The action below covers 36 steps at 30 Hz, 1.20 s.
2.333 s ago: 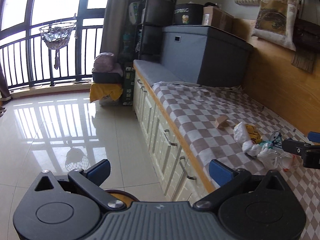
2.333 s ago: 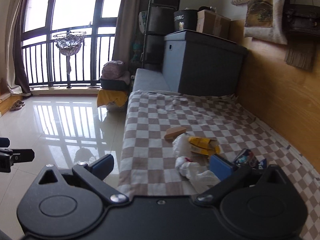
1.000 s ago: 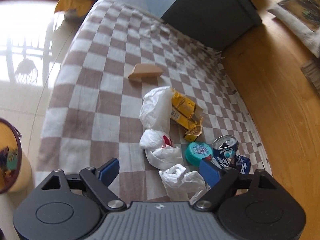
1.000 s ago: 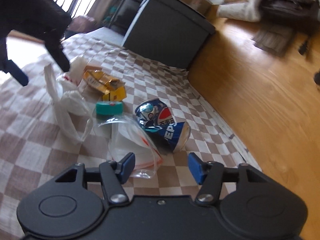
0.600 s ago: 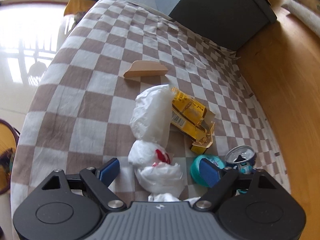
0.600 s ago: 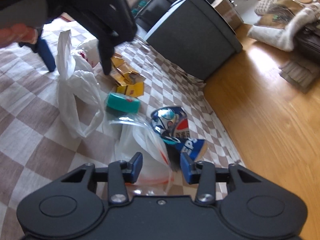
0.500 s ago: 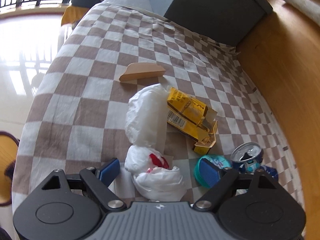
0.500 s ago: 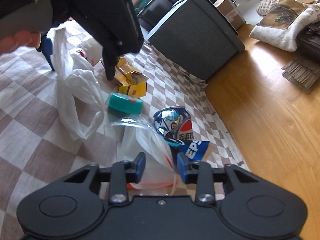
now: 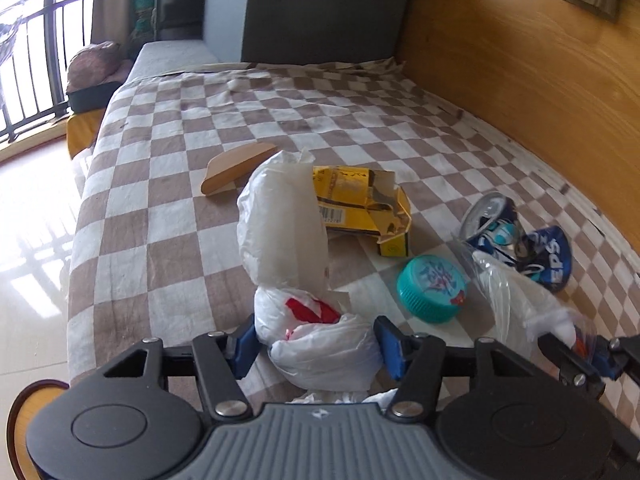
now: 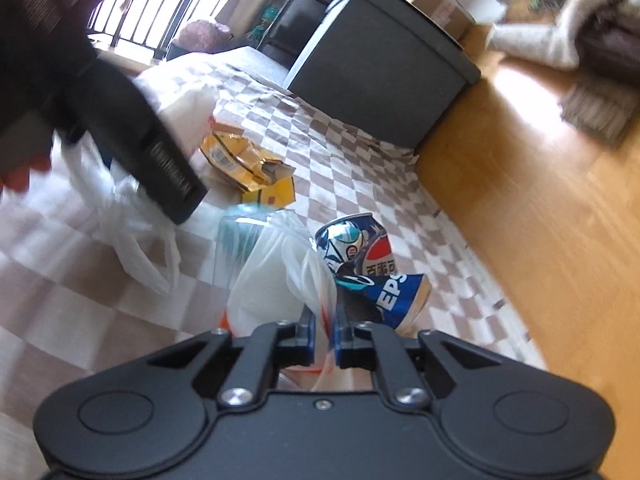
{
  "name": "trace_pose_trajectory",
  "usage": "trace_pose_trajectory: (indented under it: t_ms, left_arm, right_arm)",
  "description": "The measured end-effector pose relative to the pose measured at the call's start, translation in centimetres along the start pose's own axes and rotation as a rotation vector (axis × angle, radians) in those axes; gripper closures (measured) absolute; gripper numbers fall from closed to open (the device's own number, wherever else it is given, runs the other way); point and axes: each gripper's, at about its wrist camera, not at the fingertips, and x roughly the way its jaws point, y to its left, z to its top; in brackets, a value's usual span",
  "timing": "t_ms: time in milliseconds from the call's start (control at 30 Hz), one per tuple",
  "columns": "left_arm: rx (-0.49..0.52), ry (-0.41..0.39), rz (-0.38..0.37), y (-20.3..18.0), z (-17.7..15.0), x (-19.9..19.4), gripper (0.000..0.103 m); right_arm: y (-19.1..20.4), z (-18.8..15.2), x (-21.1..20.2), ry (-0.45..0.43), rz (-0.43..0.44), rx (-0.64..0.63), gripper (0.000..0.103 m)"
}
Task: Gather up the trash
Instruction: 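Grasp the white plastic bags with the left tool while the right grasps the clear bag, then carry the white bags and clear bag in both tools over the wastebasket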
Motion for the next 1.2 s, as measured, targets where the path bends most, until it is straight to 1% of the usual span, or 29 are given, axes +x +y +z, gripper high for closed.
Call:
trace_pose_trajectory:
  t_ms: [167,300,400,500,700,867,1033,1200]
  left_arm:
    - [0.074,-0.072,-0.03,0.4,-0.8,-2.5,0.043]
    - [0.102,-0.131,-0.055,1.0,-1.0,-4.9,0.043]
    - [0.136,-0.168,-0.07,1.3,-1.2,-6.5,0.043]
    - [0.165,-0.198,-0.083,1.7,-1.3,-8.1,0.043]
    - [0.229,-0.229,-0.111,2.8,-1.9,-10.6,0.043]
    - [0.293,-0.247,-0.108,3.7,-2.5,-12.0,0.043]
    - [0.283,-0.252,-0.102,5.3,-2.7,-12.8,0.043]
    - [0.236,-0.255,-0.084,7.7,-2.5,-13.7,0.043]
  right_arm:
    - [-2.2,0.7,-1.8,0.028,0.078,0.231,0.097]
    - [-3.2,0.7,-3.2,0.043,0.097,0.389,0.098]
    - [-3.4,0.7,-4.2,0.047,0.11,0.476,0.098]
    - [-3.3,1.0,-5.0,0.046,0.11,0.523,0.098]
    - [-2.9,1.7,-7.0,0.034,0.102,0.609,0.098]
    - [-2.5,2.6,-8.4,0.016,0.104,0.654,0.098]
    - [-1.6,3.7,-9.1,0.013,0.103,0.647,0.098]
    - [-0.1,5.1,-9.4,0.008,0.115,0.624,0.098]
